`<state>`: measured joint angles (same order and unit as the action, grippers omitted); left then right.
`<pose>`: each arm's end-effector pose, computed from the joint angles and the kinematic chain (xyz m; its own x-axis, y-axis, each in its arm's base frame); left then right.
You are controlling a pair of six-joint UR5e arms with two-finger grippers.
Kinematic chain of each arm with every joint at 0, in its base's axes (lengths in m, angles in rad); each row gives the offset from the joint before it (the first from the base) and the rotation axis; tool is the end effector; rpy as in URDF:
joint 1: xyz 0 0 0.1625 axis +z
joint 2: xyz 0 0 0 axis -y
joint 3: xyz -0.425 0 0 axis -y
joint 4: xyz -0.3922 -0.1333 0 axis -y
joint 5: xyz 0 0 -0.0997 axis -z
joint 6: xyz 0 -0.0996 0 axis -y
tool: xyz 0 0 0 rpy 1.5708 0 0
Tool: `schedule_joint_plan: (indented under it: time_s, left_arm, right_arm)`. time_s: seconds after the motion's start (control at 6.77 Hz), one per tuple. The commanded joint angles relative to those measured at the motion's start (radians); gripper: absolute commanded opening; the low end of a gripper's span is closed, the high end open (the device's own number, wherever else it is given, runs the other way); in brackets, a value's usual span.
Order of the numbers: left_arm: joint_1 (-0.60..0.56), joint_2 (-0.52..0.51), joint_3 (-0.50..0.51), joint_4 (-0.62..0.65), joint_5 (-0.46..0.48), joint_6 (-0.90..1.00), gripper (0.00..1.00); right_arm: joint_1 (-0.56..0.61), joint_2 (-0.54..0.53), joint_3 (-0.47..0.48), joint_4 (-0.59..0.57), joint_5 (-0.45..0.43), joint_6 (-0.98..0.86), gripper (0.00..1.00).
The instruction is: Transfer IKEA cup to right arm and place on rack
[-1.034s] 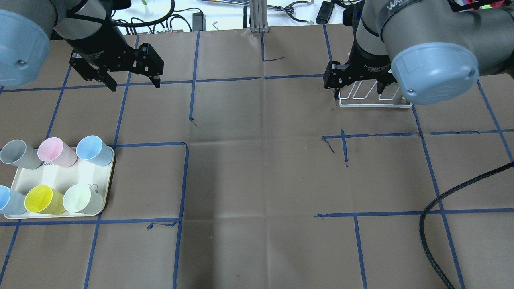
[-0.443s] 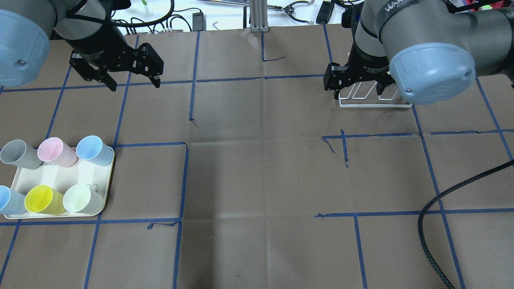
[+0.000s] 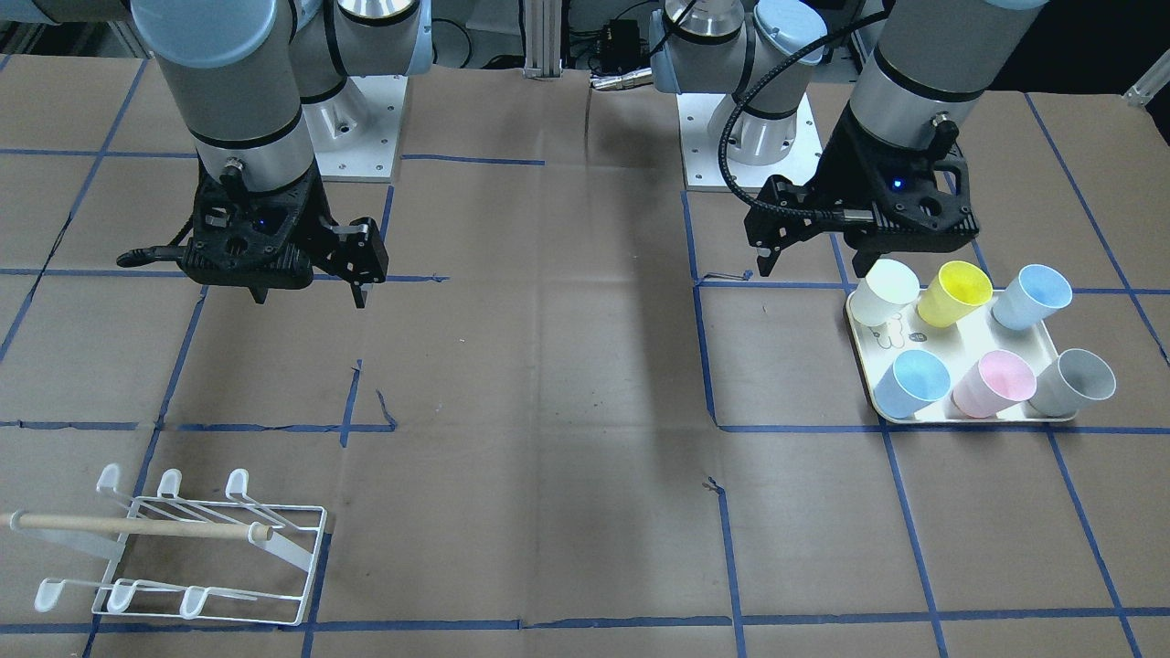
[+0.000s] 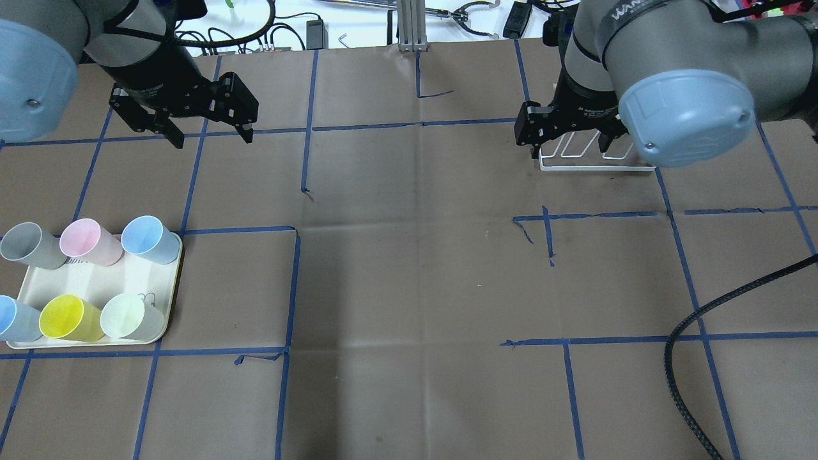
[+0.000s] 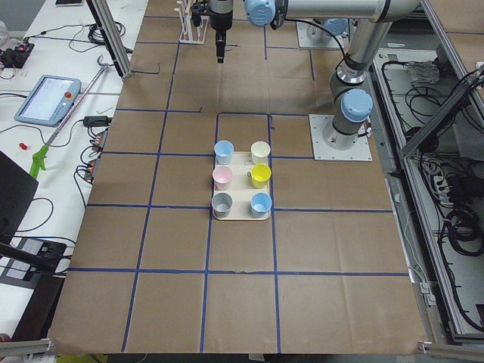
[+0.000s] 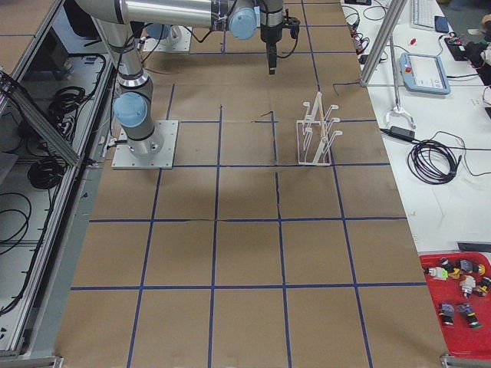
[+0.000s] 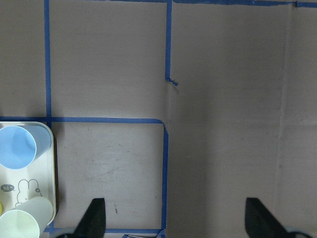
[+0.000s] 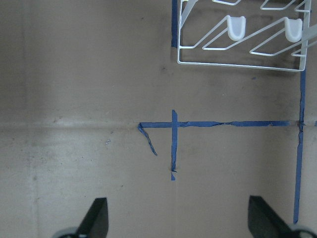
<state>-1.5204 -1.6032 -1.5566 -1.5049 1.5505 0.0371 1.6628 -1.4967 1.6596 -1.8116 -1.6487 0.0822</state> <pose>-0.1094 -0.5164 0.4854 -0.9998 -0.0124 0.0185 -0.0132 0.9987 -0.0484 0.1733 -0.5118 0.4315 -0.9975 -0.0038 0.0709 -0.0097 0.9964 -0.0839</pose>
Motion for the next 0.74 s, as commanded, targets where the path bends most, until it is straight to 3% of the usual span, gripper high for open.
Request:
schedule_joint_plan:
  time_s: [0.0,0.44,0.59]
  left_arm:
    - [0.122,0.002,-0.02,-0.001,-0.004,0.091,1.0]
    - [0.306,0.015,-0.147,0.09,-0.004,0.368,0.99]
    - [0.371,0.02,-0.19,0.129,-0.007,0.439,0.99]
  right_arm:
    - [0.0,0.004,0.003,0.0,0.003,-0.001,1.0]
    - [0.0,0.046,-0.006,0.002,0.001,0.016,1.0]
    - [0.0,0.046,-0.003,-0.047,0.006,0.034,1.0]
